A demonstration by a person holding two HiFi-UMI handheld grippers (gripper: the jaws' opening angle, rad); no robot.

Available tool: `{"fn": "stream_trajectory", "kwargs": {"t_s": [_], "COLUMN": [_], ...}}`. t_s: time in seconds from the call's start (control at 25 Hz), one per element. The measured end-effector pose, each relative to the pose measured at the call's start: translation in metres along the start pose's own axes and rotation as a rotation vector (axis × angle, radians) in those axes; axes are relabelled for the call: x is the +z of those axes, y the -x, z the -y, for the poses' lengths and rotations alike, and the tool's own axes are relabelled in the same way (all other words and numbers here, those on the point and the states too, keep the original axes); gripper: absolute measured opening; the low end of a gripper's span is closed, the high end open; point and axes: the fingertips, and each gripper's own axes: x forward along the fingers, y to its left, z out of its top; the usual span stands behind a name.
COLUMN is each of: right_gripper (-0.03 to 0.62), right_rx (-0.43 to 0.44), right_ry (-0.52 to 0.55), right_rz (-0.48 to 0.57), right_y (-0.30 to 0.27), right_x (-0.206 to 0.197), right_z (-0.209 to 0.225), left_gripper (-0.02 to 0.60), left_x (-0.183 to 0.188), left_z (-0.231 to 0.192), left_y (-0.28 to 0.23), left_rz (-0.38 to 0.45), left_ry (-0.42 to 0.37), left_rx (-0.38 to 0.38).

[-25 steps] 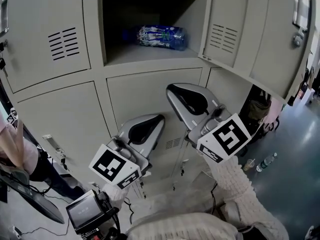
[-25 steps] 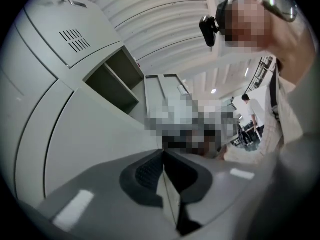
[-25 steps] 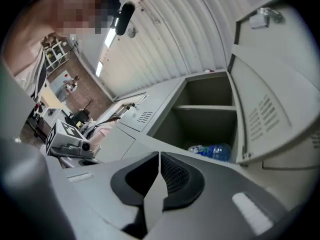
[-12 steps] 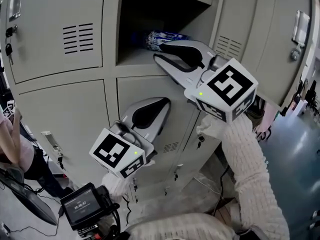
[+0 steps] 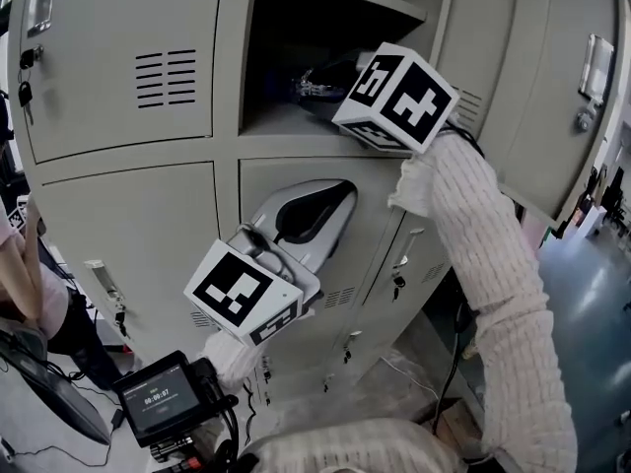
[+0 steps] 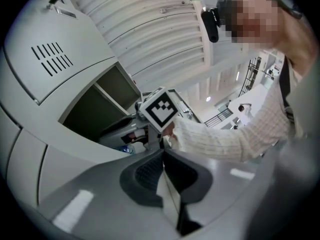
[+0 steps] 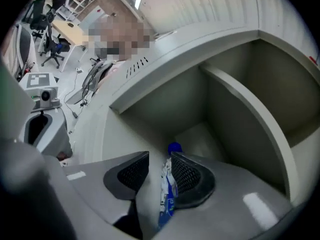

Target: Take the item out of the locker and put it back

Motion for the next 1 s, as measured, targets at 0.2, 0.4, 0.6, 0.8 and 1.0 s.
{"fn": "stream_trajectory", "kwargs": {"t_s": [0.2,0.4,0.6,0.8,1.0], "right_gripper": [0.249,0.29,0.348,0.374,0.379], "right_rx": [0.059,0.063,0.124,0.147,0.168], "right_ry": [0.106,0.142,0.175,0.156,0.119], "right_rz": [-0.164,-0.242,-0.354,-0.408,-0.421], "right_y": [-0.016,-0.025,-0.038,-0.041,-0.05], "right_x": [-0.014,-0.016,-0.037,-0.05,-0.057], "right_z": [0.01,0.02,0.019,0.028,0.032], "left_gripper": [0.006,0.006,0.006,0.006,0.006], "left_x": [-0.002,-0.004,-0.003,-0.002,-0.003], "left_z": [-0.005,-0.012,-0.015,-0.016,-0.014], "left_y": [0.003,0.008,0.01,0.01,0.008], "left_rz": [-0.007,-0.019,-0.018,-0.013,-0.01], "left_ry": [-0.004,-0.003,-0.012,-0.013,-0.006], "left_rx": [0.004,0.009,0.011,0.002,-0.017]}}
